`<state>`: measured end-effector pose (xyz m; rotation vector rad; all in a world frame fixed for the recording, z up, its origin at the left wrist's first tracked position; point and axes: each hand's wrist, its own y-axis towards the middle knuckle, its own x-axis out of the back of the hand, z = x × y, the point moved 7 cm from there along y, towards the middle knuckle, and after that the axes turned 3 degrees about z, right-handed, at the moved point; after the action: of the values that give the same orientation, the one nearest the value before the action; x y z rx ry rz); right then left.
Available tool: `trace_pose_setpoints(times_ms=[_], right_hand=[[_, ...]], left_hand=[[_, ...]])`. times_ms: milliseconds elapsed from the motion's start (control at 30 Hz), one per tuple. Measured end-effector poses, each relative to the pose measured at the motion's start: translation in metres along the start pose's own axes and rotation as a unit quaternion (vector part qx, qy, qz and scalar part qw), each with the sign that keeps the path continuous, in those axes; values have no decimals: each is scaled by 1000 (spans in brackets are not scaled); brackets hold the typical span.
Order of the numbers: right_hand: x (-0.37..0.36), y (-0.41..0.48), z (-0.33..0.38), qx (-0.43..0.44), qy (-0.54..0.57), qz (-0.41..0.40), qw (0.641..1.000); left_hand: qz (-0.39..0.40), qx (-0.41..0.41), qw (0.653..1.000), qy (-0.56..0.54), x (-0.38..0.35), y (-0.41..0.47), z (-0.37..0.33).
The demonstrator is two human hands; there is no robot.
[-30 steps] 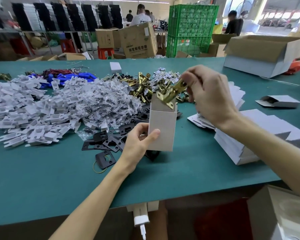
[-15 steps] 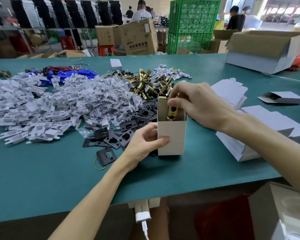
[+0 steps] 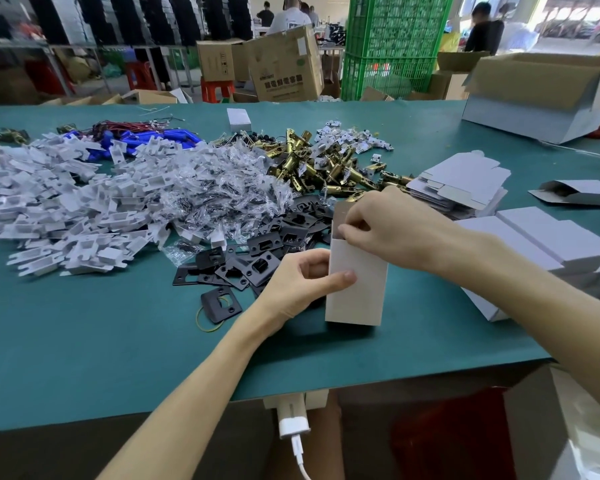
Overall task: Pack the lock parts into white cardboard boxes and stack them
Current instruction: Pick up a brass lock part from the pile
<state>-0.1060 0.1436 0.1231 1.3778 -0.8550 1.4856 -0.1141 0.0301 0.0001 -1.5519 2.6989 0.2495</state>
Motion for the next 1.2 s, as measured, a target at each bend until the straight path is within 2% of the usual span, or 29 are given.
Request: trace_pose_setpoints(times_ms=[133,267,400,533,700,833,900,1033,1200], right_hand=[[-2,3,0,-14,-22,3,1000],[9,4,12,5,-56,-75,996],[5,7,41,60,-17,-110,992],[-14,24,73,113,-83,-135,981],[-60,62,97,101,-20,17,995],[-93,83,105,82,-41,121,988],[-103,92,110,85,-31,132,987],[-116,112,134,108,18,115,987],[-137,135,171,124,52,106,985]], left_hand=[[-3,1,1000,0,0,0,0],[-2,7,1000,-5,0,2,3],[-2,4,1000,2,0,1,2],[-41,-9,996,79,2,-2,-8],[-58,3,984,171,8,-7,-6],[-47,87,981,165,14,-11,10],[-37,81,980,179,12,-12,8],[0,-9,994,110,6,-14,-6],[-53,65,996,24,7,3,8]])
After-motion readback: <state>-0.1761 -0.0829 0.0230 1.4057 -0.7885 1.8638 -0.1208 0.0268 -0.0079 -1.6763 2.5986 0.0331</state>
